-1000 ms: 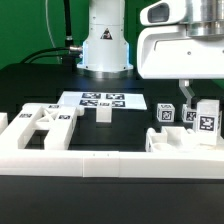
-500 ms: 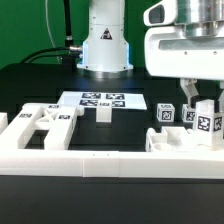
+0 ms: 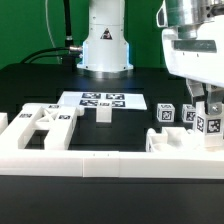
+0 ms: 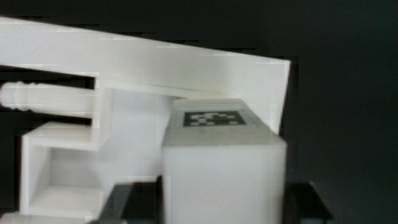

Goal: Assemble chair

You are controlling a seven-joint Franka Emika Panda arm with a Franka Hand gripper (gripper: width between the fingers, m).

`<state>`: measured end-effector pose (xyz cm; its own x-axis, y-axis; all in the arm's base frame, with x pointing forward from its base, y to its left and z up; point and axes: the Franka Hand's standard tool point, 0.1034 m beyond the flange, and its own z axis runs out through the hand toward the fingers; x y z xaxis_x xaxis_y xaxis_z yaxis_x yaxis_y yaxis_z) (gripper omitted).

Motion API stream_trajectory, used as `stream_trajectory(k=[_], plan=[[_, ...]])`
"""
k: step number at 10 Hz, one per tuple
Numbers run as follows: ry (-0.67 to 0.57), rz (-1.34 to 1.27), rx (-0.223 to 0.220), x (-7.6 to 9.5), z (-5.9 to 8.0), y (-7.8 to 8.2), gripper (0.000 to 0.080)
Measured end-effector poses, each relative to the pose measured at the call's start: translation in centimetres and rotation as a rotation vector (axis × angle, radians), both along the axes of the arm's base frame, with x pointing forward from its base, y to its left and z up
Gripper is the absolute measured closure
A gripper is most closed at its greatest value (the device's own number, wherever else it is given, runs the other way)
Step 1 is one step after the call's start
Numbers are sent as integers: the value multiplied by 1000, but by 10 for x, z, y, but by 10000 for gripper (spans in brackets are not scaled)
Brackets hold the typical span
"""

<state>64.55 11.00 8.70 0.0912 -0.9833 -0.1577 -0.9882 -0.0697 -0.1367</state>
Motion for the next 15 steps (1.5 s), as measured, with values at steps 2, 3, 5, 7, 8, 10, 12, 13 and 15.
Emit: stream_trajectory(k=[2, 3, 5, 7, 8, 10, 12, 13, 15], plan=[[-2, 14, -1, 0, 0, 1, 289], [-9, 99, -14, -1, -1, 1, 289], [-13, 156, -18, -1, -2, 5, 159], [-41, 319, -39, -1, -3, 5, 151], [-52, 385, -46, -1, -3, 5, 151], [-54, 619, -79, -3, -3, 3, 151], [-76, 833, -113, 1, -2, 3, 151], [-83, 897, -116, 1, -1, 4, 151], [-92, 1147, -153, 4, -1, 3, 151]])
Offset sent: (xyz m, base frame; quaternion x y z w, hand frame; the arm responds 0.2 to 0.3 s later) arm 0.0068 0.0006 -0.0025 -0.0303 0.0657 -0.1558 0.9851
